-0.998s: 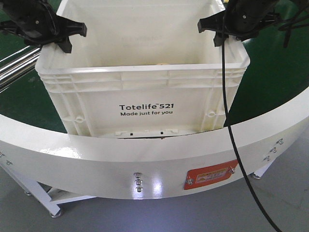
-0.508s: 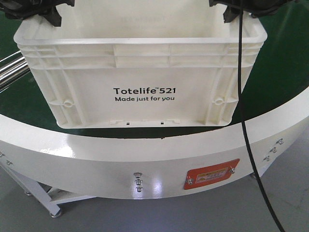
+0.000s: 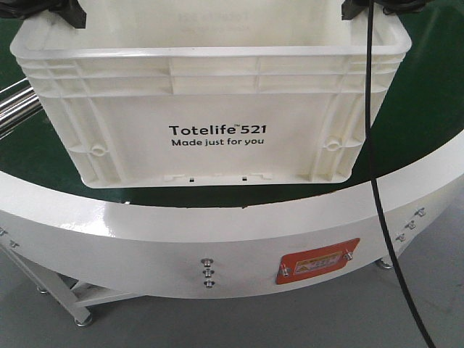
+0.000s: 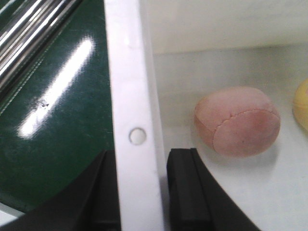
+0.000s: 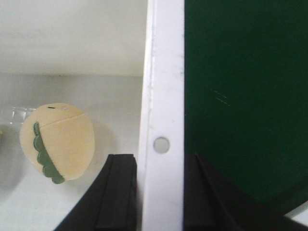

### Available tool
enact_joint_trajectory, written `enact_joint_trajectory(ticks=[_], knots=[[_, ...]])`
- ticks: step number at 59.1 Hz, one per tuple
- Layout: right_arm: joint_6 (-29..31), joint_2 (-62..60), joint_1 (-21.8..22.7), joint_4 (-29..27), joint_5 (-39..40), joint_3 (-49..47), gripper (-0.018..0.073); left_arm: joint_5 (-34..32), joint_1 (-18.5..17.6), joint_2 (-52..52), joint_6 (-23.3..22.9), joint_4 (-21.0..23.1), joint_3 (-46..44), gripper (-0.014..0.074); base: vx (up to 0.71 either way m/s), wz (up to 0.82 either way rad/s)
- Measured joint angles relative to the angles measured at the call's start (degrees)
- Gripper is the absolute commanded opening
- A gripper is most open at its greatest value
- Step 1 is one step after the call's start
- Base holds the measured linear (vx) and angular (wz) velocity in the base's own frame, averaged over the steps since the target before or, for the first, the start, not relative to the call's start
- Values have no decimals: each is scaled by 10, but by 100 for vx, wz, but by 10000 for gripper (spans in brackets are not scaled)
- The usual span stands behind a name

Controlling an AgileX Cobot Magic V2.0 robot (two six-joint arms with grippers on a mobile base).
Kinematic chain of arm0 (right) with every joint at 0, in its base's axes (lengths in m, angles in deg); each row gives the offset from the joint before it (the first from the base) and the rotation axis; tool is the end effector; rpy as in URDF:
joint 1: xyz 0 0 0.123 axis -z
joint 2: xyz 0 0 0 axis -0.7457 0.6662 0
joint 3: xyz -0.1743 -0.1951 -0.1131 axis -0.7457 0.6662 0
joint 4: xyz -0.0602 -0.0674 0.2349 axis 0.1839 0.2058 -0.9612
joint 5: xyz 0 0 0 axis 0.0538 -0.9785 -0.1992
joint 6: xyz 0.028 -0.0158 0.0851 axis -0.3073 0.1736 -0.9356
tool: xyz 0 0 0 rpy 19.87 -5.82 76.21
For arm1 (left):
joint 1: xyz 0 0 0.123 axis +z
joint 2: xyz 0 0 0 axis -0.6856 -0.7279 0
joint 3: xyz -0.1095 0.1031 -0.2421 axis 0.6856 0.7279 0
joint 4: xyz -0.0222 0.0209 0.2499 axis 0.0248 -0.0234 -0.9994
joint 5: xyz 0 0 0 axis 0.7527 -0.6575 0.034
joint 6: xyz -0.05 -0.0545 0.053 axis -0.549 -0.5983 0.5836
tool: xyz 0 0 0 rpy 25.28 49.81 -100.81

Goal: Place moving items into box and shelve
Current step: 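Lift the tote with both grippers off the conveyor toward the robot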

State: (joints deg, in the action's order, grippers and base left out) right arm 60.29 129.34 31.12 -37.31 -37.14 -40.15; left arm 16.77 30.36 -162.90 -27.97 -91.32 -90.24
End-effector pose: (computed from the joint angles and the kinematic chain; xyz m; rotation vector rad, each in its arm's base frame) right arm 0.3589 0.0970 0.4231 -0.1194 2.4048 0.0340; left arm 0.3502 -0.0751 0.4307 0.0513 2.4747 -0.0965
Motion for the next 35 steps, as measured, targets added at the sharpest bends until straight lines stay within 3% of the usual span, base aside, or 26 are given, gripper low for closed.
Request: enact_joint_trajectory(ticks=[19, 28, 35], knots=[[-124, -38, -112, 176, -49, 0, -16, 22, -70, 58, -100, -147, 2, 109, 0, 0], [-150, -63, -140, 204, -53, 15, -16, 3, -103, 113, -147, -202, 70, 109, 0, 0], [-175, -109, -145, 208, -23, 98, -16, -51, -122, 171, -180, -212, 178, 109, 0, 0]])
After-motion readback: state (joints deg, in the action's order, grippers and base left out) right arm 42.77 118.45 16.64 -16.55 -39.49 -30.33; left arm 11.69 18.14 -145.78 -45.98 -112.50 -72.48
